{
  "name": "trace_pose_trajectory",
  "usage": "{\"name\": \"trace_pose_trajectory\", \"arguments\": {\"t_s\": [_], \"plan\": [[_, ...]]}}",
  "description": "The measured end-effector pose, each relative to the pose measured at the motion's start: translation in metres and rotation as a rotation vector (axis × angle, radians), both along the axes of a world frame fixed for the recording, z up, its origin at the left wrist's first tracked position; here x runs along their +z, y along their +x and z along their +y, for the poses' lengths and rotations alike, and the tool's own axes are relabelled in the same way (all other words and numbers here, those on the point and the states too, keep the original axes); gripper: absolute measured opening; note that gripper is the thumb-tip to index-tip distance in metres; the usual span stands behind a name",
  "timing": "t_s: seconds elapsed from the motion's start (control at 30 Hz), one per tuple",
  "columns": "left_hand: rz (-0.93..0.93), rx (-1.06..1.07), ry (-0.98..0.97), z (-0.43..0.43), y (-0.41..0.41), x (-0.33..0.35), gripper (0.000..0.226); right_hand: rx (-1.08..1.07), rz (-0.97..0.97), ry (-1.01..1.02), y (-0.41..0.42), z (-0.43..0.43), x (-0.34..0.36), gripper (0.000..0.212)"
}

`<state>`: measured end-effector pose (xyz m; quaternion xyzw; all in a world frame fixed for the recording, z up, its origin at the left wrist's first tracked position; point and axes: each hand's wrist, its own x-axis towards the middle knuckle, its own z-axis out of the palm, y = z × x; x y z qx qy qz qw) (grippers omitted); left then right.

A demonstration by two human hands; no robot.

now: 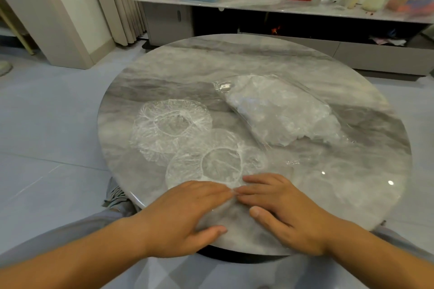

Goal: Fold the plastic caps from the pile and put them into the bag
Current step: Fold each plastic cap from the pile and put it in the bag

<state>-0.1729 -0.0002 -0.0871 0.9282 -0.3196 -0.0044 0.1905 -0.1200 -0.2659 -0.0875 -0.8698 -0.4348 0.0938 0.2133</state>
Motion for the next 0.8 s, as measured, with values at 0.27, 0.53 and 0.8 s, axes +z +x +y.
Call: {"name": "trace_pose_trajectory", "arguments": {"t_s": [0.27,0.53,0.8], "plan": [[0.09,0.215,-0.111,0.024,0.021,-0.007,0.069,-0.14,0.115,0.122,0.002,0.001,-0.004,0.049],[0.239,0.263,-0.25,0.029,0.029,0.009,0.05,-0.444,0.475,0.436,0.01,0.016,0.005,0.025],[0.26,0.629,-0.292,0.018,0.051,0.005,0.032,-0.415,0.22,0.09,0.015,0.024,0.007,0.028]]}}
